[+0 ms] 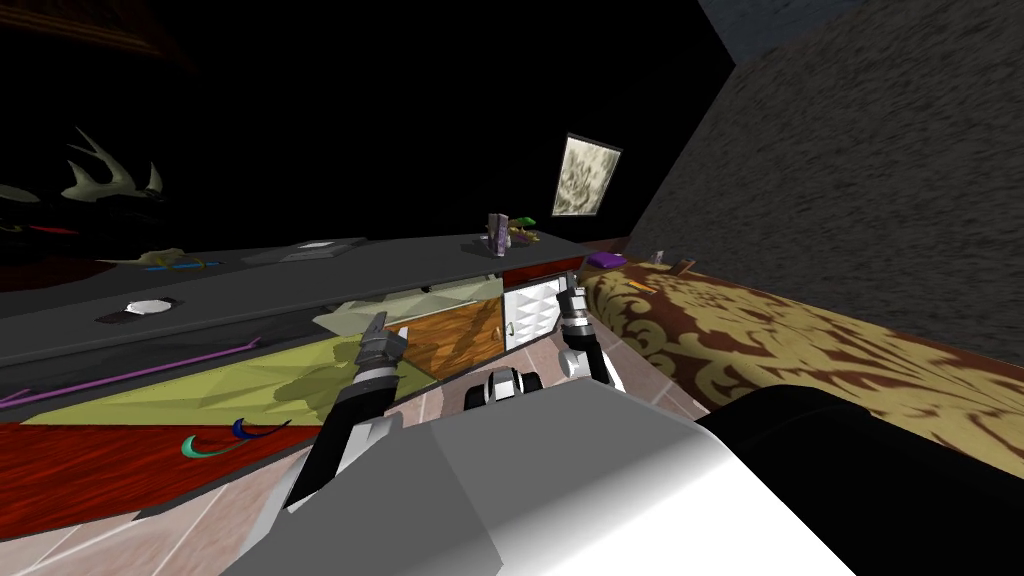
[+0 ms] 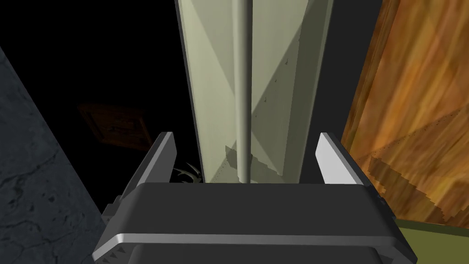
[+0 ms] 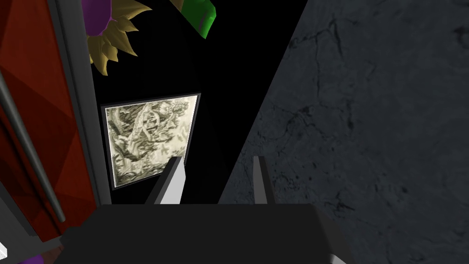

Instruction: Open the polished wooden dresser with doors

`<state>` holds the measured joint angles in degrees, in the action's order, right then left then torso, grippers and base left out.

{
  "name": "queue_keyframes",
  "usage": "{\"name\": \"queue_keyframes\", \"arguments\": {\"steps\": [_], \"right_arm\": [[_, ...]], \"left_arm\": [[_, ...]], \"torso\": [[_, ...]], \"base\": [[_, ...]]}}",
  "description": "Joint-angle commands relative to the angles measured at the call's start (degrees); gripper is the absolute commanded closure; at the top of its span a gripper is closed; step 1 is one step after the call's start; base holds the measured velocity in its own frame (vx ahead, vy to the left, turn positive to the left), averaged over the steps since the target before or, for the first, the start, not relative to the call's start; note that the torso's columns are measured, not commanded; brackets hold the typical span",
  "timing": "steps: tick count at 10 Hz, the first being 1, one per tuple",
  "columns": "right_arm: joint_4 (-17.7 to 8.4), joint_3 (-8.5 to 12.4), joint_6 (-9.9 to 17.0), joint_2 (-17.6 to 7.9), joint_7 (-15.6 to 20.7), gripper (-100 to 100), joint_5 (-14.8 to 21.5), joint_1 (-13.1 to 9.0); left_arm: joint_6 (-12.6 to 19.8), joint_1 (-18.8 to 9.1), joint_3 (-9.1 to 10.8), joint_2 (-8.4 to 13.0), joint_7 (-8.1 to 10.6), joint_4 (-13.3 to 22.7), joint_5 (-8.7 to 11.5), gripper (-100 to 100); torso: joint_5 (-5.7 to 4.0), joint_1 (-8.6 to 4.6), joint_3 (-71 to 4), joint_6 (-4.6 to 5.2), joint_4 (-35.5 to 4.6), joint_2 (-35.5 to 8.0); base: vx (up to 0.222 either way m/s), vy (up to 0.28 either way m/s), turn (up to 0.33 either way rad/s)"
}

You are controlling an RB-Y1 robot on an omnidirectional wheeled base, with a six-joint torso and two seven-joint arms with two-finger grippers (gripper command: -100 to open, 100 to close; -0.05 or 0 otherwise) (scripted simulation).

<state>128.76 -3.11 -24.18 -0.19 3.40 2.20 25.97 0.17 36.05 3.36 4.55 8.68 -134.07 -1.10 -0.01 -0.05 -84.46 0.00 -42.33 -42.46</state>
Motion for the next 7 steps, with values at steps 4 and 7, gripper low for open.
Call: {"name": "queue_keyframes", "arguments": {"steps": [4,7], "right_arm": [[0.0,0.0,0.0,0.0,0.0,0,0.0,0.0],[0.0,0.0,0.0,0.0,0.0,0,0.0,-0.02]], "left_arm": [[1.33,0.66,0.14,-1.28,0.23,-1.79,0.09,-100],[0.7,1.26,-0.14,-1.07,0.35,-2.1,0.18,100]], "torso": [[0.03,0.17,-0.29,0.0,0.11,0.47],[0.02,0.01,0.05,0.01,0.02,-0.01]], "base": [[0.064,0.012,-0.01],[-0.066,-0.018,0.016]]}}
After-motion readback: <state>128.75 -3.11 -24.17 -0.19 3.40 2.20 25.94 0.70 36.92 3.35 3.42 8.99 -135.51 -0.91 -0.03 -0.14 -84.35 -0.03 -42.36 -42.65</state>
